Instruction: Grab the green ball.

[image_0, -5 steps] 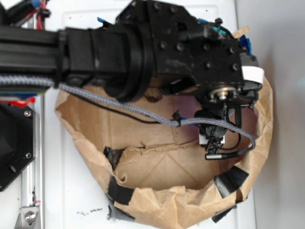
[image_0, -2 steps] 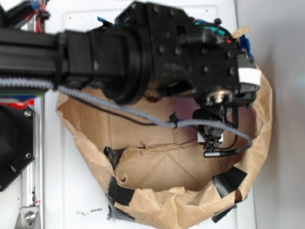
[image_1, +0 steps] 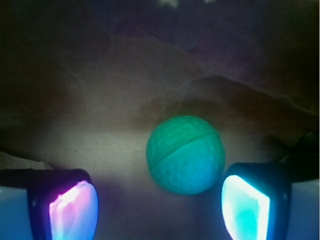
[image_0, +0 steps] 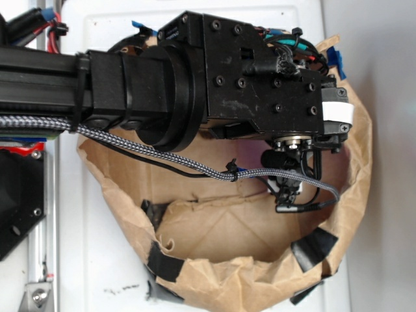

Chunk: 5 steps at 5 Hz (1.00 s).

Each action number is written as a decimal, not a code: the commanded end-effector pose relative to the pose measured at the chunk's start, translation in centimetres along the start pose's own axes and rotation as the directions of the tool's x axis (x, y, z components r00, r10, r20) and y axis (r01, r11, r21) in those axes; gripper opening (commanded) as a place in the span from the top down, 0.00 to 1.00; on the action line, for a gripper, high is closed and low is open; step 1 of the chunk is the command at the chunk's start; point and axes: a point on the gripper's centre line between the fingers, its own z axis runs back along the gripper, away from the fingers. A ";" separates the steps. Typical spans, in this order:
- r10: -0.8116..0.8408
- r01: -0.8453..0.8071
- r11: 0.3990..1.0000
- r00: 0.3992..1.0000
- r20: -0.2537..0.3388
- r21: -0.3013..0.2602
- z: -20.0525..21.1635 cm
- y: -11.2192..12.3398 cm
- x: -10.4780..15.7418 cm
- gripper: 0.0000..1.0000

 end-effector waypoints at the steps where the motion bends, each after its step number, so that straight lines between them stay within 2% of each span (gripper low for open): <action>1: 0.036 -0.038 0.999 0.997 0.062 0.032 2.3 0.9 0.1 0.00; 2: 0.040 -0.042 0.997 0.998 0.046 0.057 2.2 1.2 -0.1 0.00; 3: 0.051 -0.055 0.997 0.997 0.065 0.060 2.2 1.7 0.1 0.00; 5: 0.043 -0.045 0.997 0.998 0.038 0.057 0.3 1.5 1.1 0.00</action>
